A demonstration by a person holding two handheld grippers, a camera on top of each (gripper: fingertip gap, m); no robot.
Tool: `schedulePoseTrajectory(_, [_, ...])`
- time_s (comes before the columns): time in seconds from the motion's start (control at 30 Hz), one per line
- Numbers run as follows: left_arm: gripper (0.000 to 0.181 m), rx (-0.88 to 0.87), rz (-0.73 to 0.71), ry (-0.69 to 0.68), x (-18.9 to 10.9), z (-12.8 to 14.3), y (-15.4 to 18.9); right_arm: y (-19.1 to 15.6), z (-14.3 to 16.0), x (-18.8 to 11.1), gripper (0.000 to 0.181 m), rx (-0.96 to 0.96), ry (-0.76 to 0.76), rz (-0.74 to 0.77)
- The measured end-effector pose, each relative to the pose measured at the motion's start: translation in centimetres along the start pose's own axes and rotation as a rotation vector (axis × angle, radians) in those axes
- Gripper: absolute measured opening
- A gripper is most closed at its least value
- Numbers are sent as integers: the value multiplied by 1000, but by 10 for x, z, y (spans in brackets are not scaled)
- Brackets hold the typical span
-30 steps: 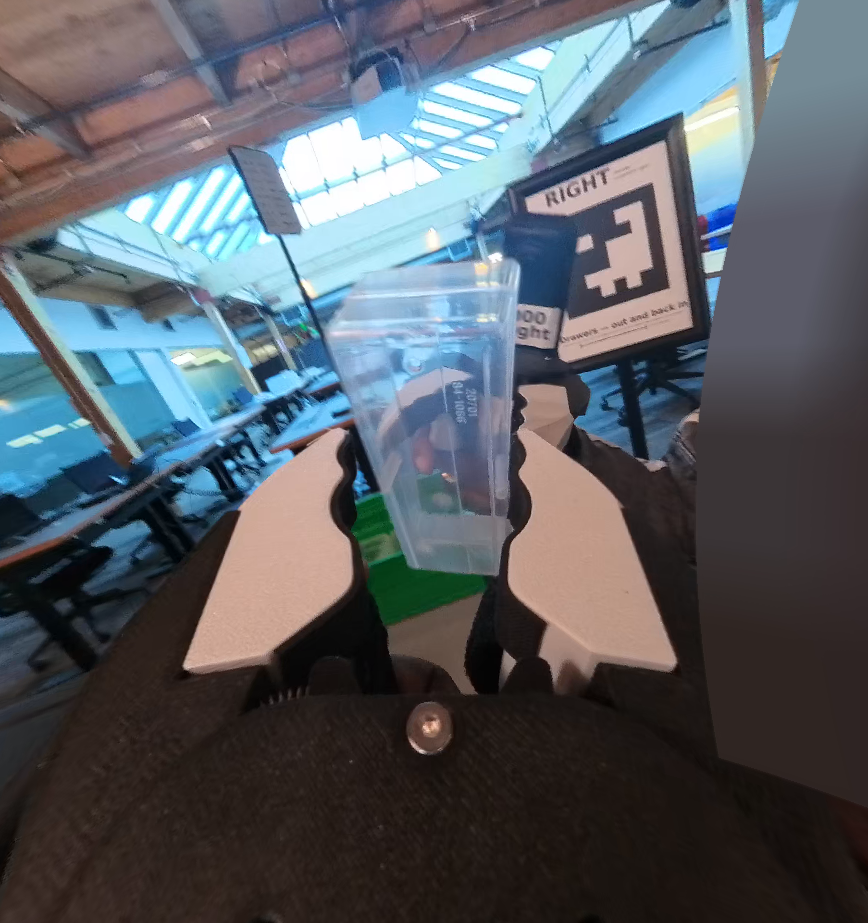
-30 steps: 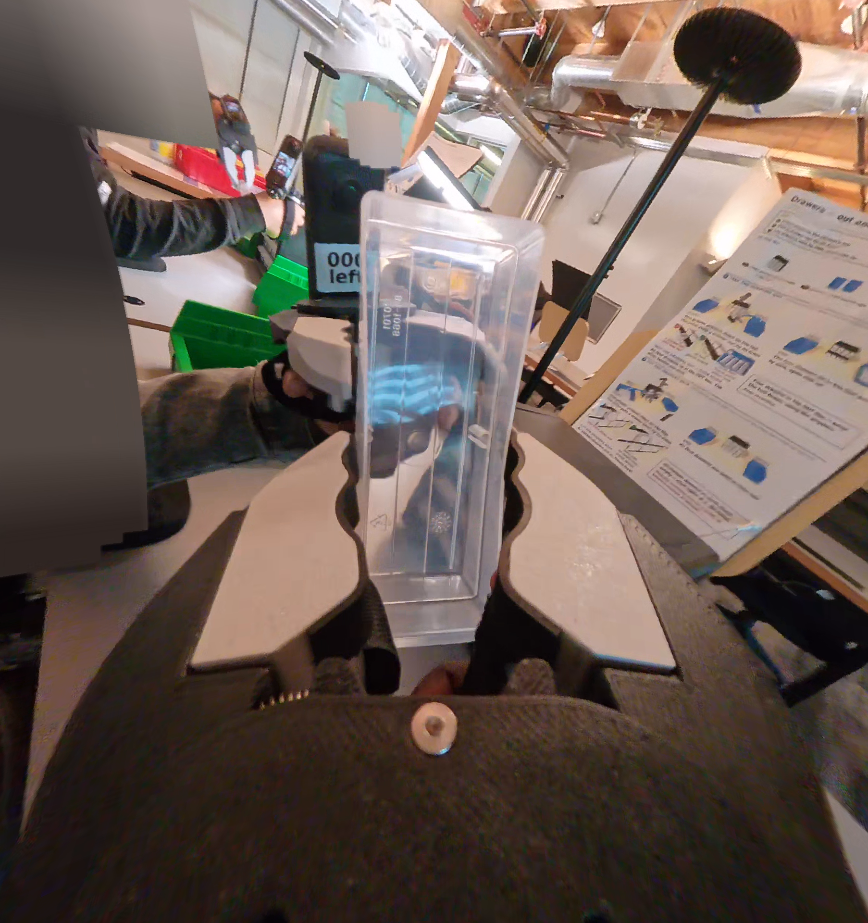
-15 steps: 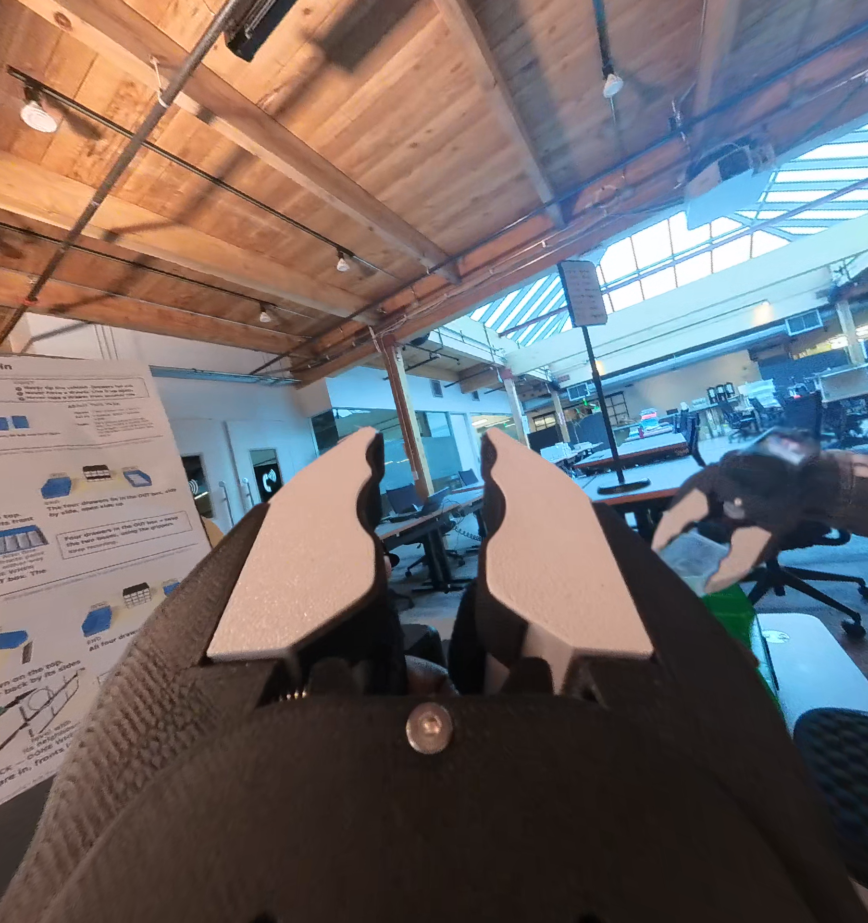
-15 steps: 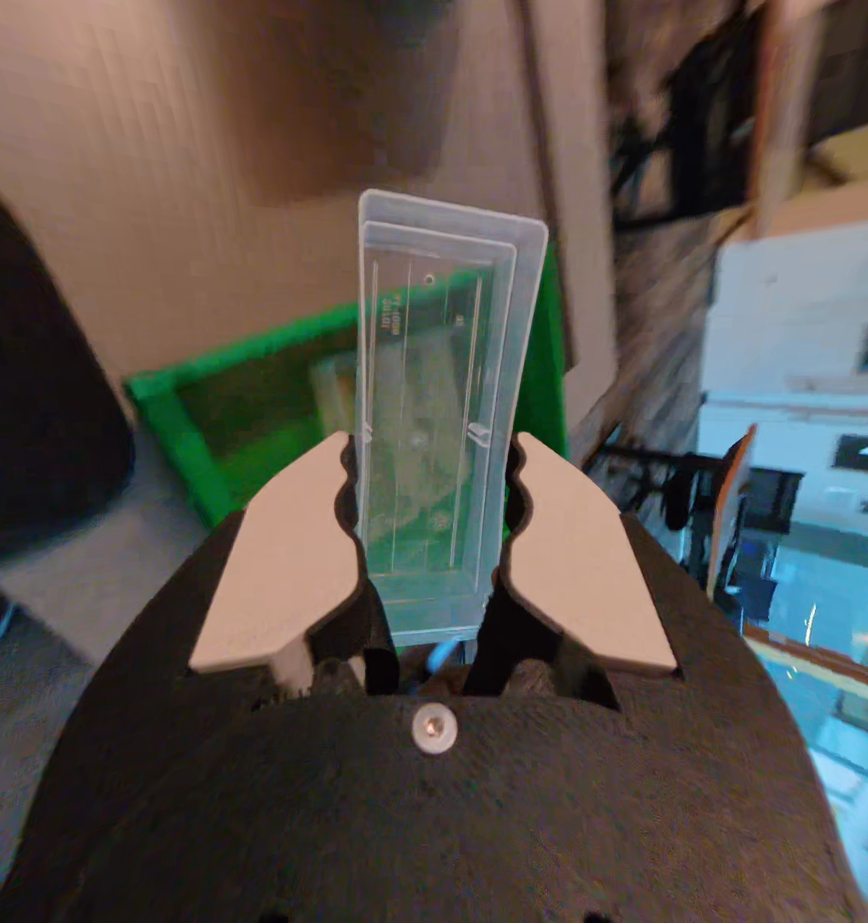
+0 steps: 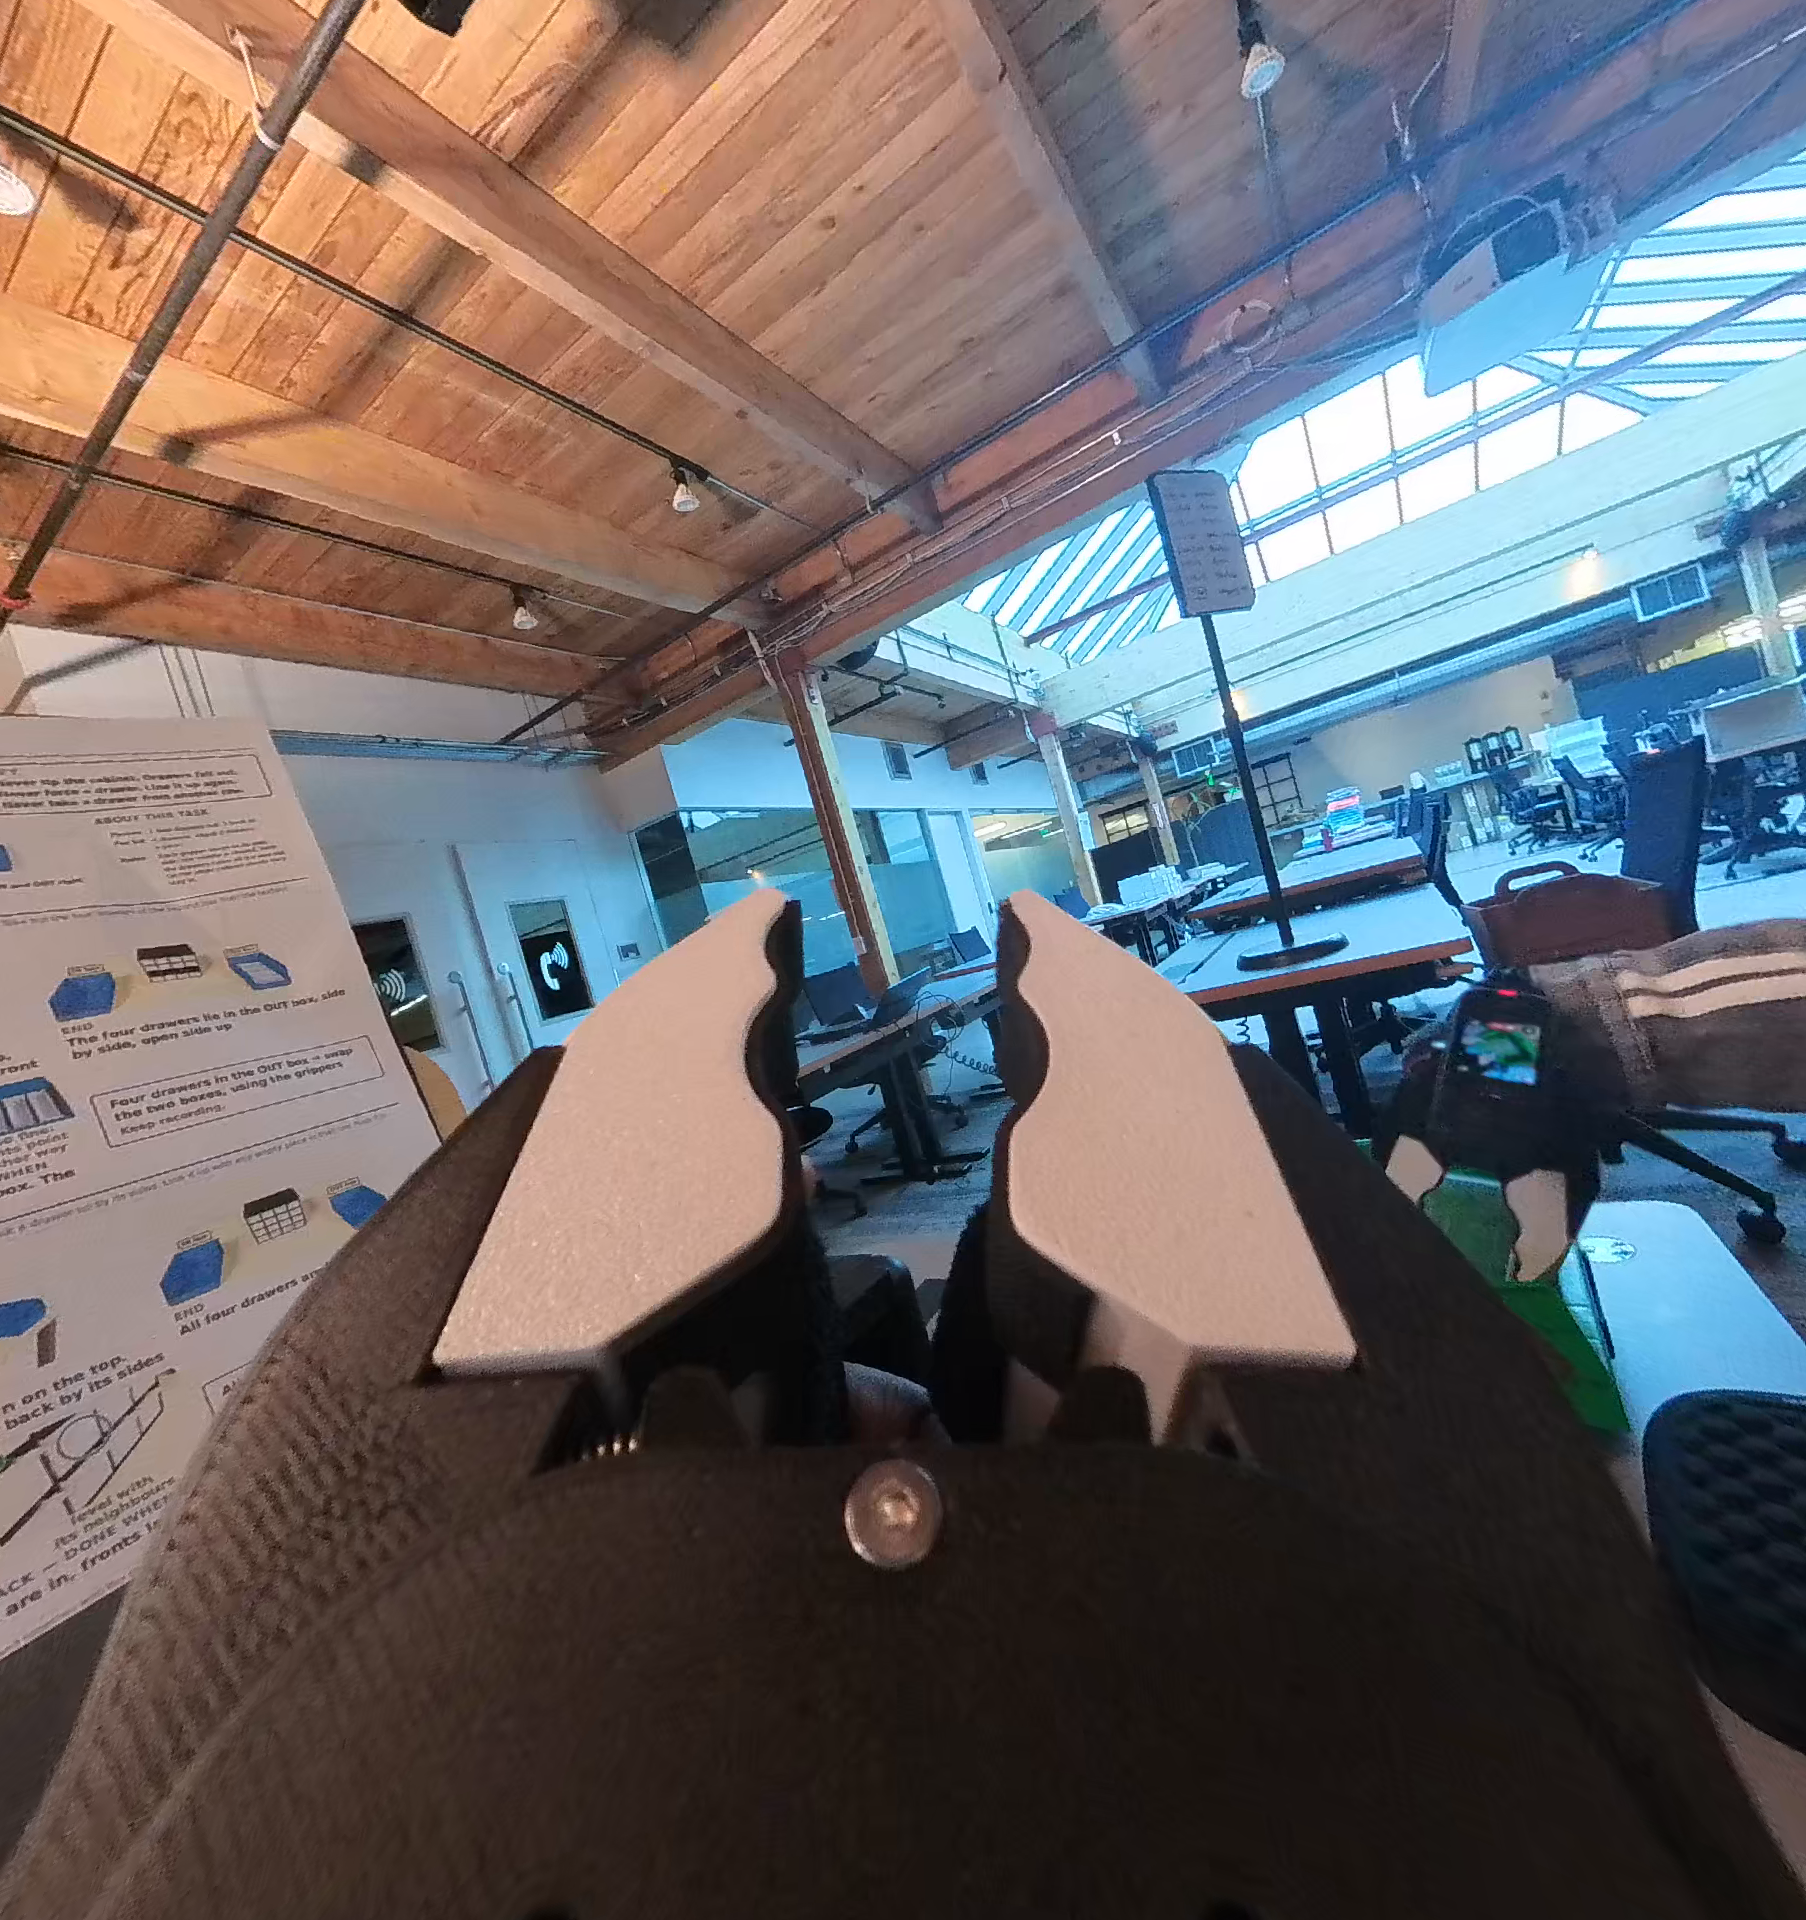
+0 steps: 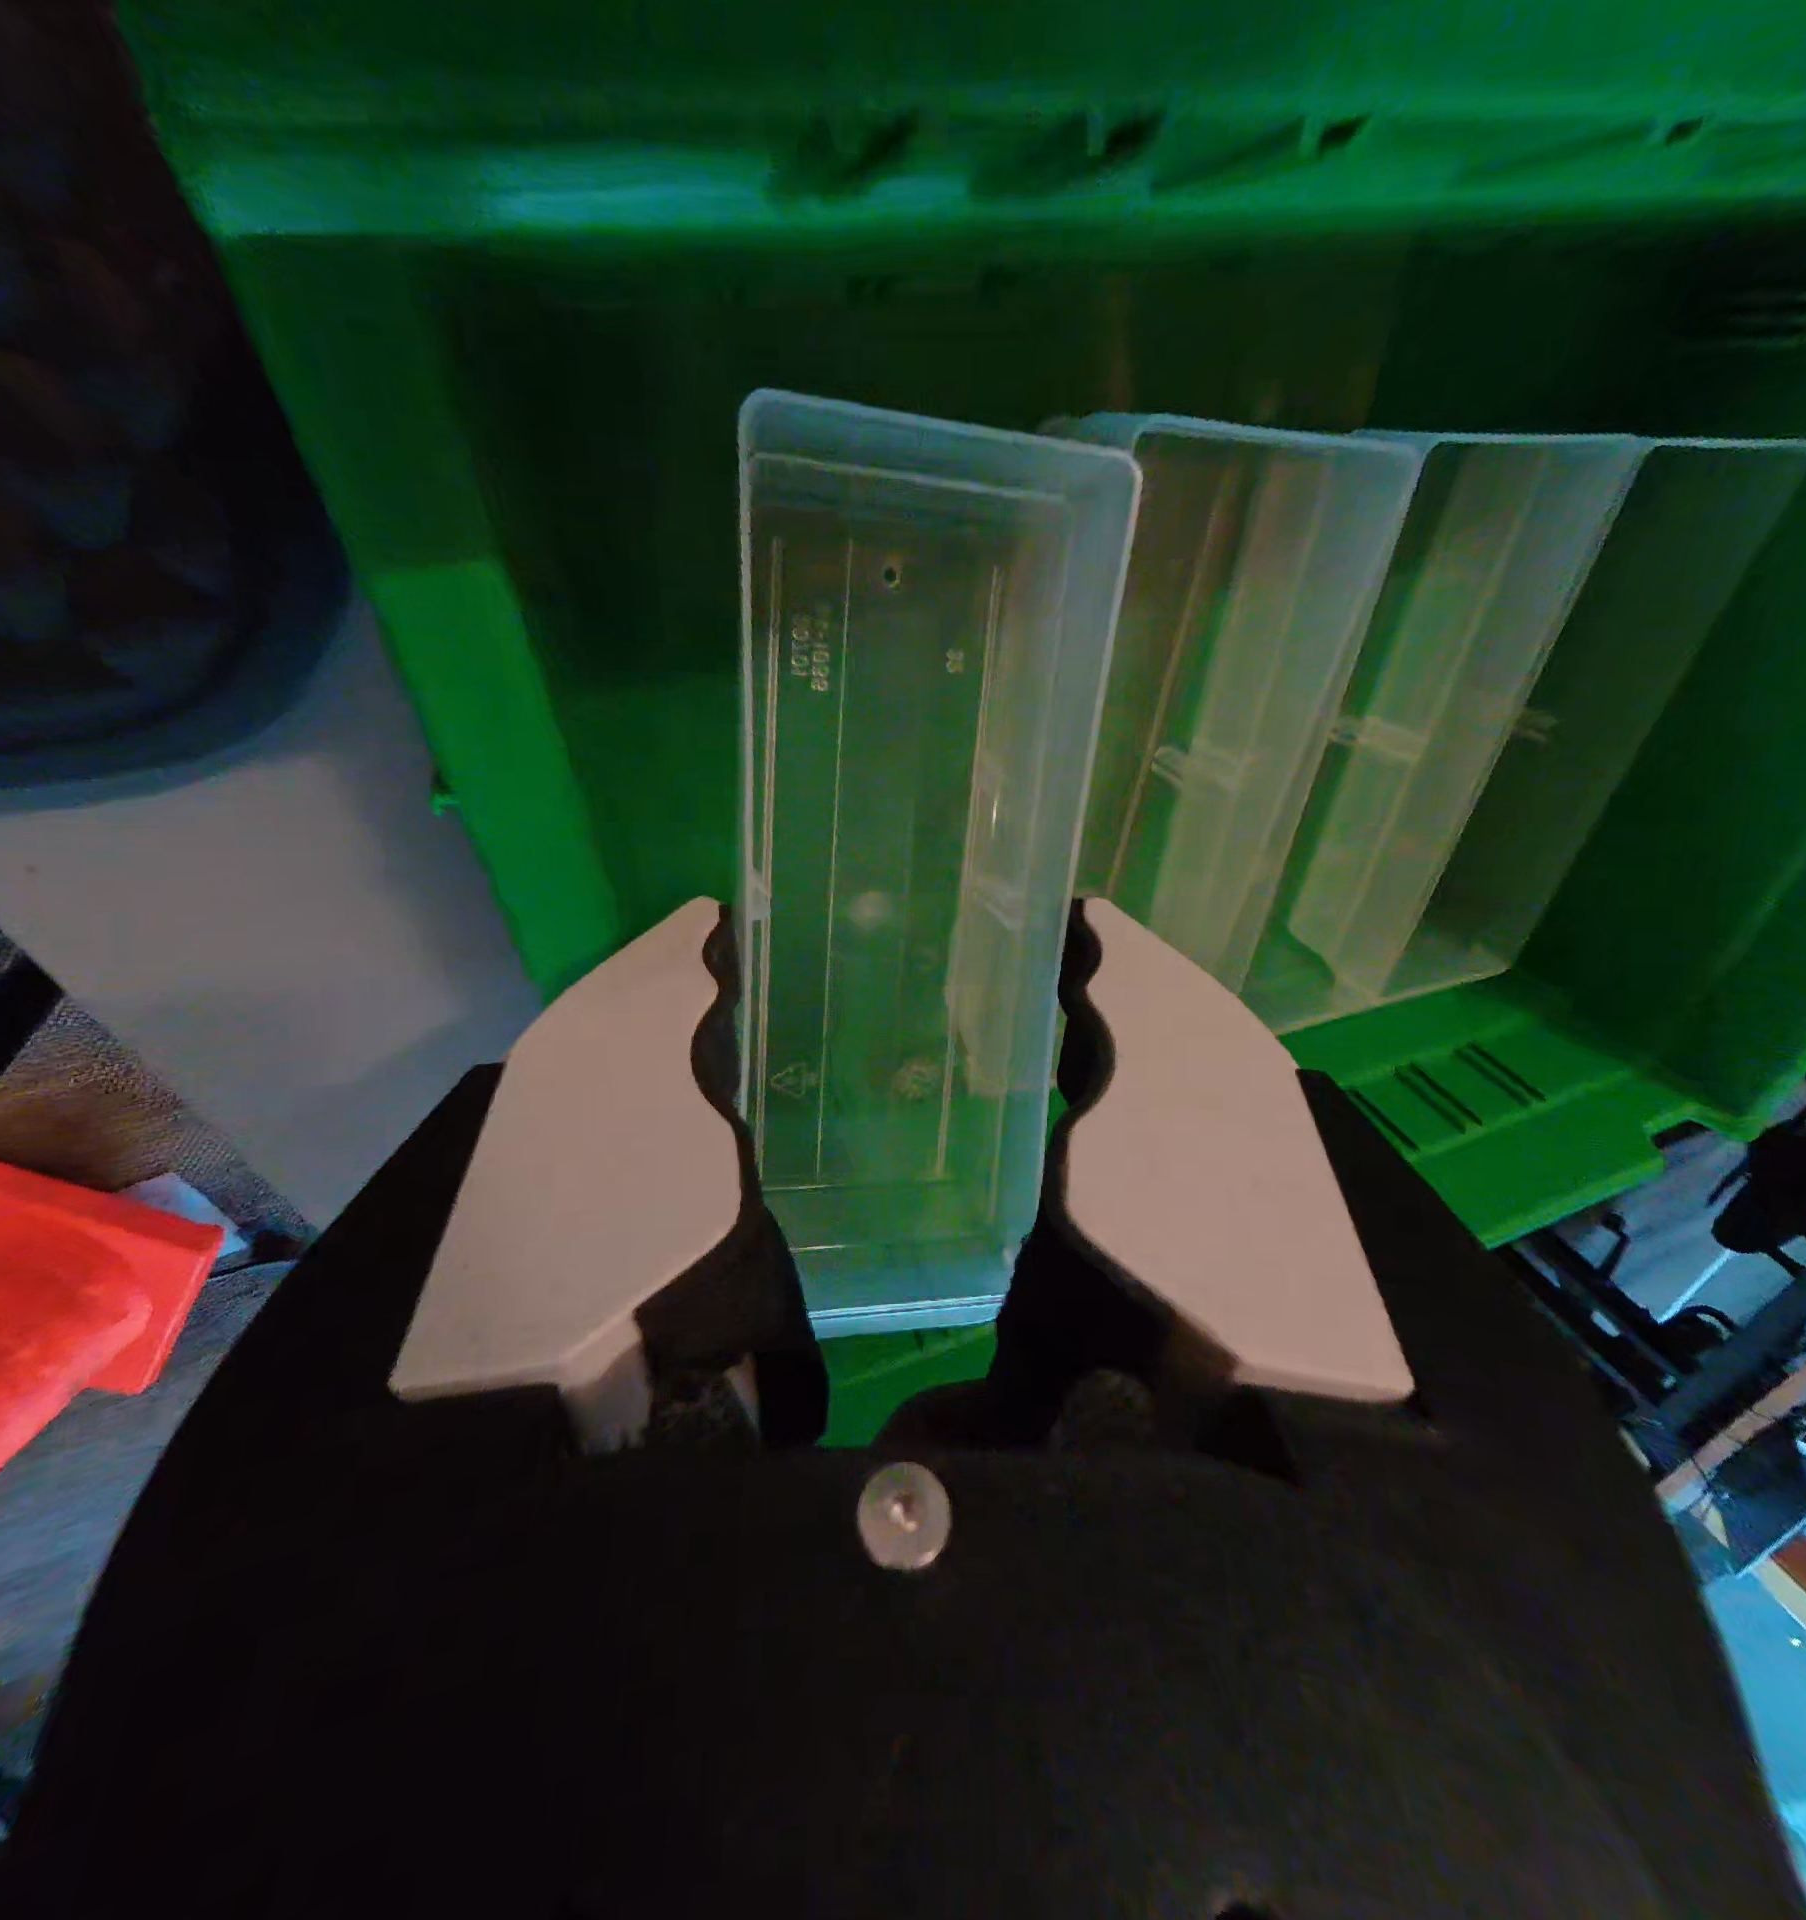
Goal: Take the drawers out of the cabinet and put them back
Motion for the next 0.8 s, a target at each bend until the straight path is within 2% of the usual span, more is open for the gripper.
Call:
schedulePoseTrajectory(0.23, [35, -26, 24, -39, 1, 1, 0, 1, 3, 12, 62, 76, 13, -11])
schedulePoseTrajectory(0.3, [35, -26, 23, -50, 2, 1, 1, 3, 6, 9, 72, 137, 30, 19])
schedulePoseTrajectory(0.37, [35, -25, 29, -60, 4, 1, 3, 4, 6, 0, 83, 233, 113, 47])
schedulePoseTrajectory(0.47, [35, -22, 21, -69, 6, -2, 6, 4, 2, -21, 102, 396, 321, 133])
schedulePoseTrajectory(0.53, [35, -20, 10, -70, 7, -8, 7, 2, -3, -43, 113, 547, 532, 213])
schedulePoseTrajectory(0.6, [35, -16, -1, -80, 7, -18, 8, -5, -9, -70, 116, 703, 762, 327])
schedulePoseTrajectory(0.67, [36, 5, -29, -117, 4, -27, 9, -20, -13, -92, 109, 834, 998, 465])
schedulePoseTrajectory(0.73, [42, 33, -79, -172, -5, -30, 10, -39, -19, -102, 101, 956, 1220, 525])
schedulePoseTrajectory(0.8, [54, 81, -178, -239, -19, -21, 9, -48, -27, -105, 79, 1024, 1424, 552])
Point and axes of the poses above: each gripper's, where its closed fingertips meet, x out along the fingers, z out of its underside, y = z × x across the jaws, the point moved 7 cm from there along -x, back along the fingers, and after that the axes turned 9 degrees about -y, right-handed, at the moved point
